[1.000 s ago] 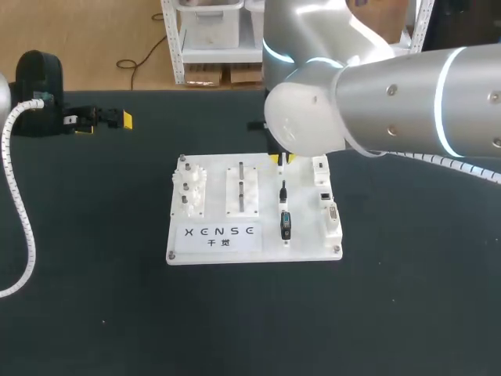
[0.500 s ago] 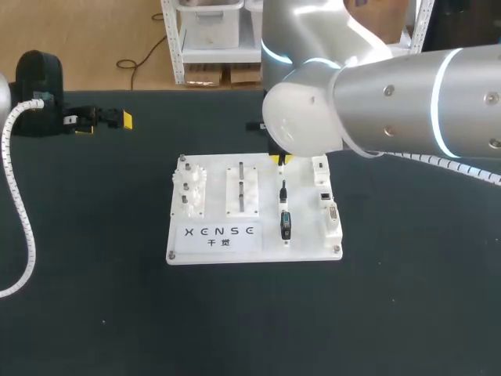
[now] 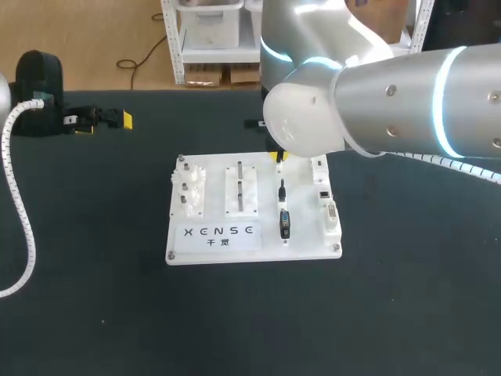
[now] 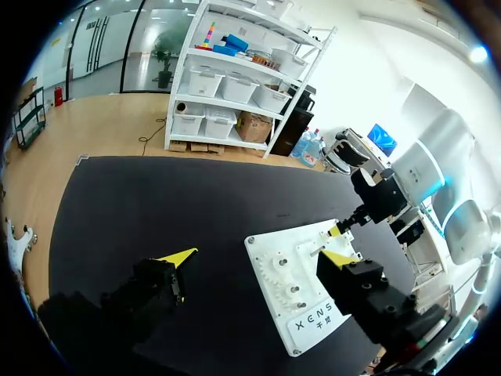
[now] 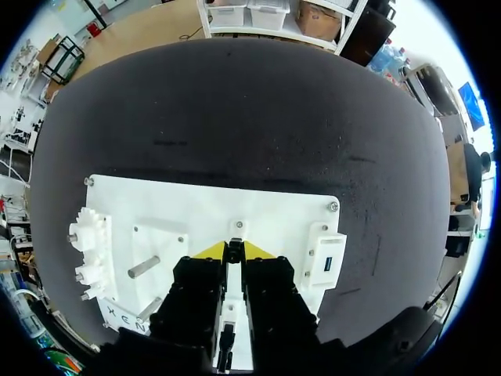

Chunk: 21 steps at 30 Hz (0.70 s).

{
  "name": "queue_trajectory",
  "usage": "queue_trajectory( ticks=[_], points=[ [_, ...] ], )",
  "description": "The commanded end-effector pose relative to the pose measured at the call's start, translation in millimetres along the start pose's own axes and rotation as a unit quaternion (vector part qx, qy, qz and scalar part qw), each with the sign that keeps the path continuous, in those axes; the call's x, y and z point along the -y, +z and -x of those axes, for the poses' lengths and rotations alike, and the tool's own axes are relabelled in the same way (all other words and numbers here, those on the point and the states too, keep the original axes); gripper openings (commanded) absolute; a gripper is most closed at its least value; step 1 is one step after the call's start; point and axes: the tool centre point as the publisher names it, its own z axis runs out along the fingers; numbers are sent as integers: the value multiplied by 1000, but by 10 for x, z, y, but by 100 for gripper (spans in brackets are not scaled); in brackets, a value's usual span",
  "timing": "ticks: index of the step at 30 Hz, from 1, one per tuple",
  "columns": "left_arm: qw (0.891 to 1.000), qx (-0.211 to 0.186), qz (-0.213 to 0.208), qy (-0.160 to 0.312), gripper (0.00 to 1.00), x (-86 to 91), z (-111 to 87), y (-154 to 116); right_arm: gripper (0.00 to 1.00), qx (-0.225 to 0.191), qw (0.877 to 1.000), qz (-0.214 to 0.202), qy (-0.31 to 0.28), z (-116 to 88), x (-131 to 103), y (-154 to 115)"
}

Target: Insert the USB connector, Ethernet cable, and multi-pin plug into their matching sockets one by one.

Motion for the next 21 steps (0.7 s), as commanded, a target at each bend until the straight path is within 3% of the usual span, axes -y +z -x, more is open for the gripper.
queue_trajectory(
  ticks=[1, 11, 21],
  points=[
    [1000, 0, 0, 0, 100, 0, 0, 0, 0, 9, 1000, 4, 2, -33, -21, -88],
    [1000, 0, 0, 0, 100, 0, 0, 0, 0, 25, 1000, 6, 1, -73, 63, -281],
    [1000, 0, 0, 0, 100, 0, 0, 0, 0, 37, 999, -11, -6, -226, 455, -387]
  ],
)
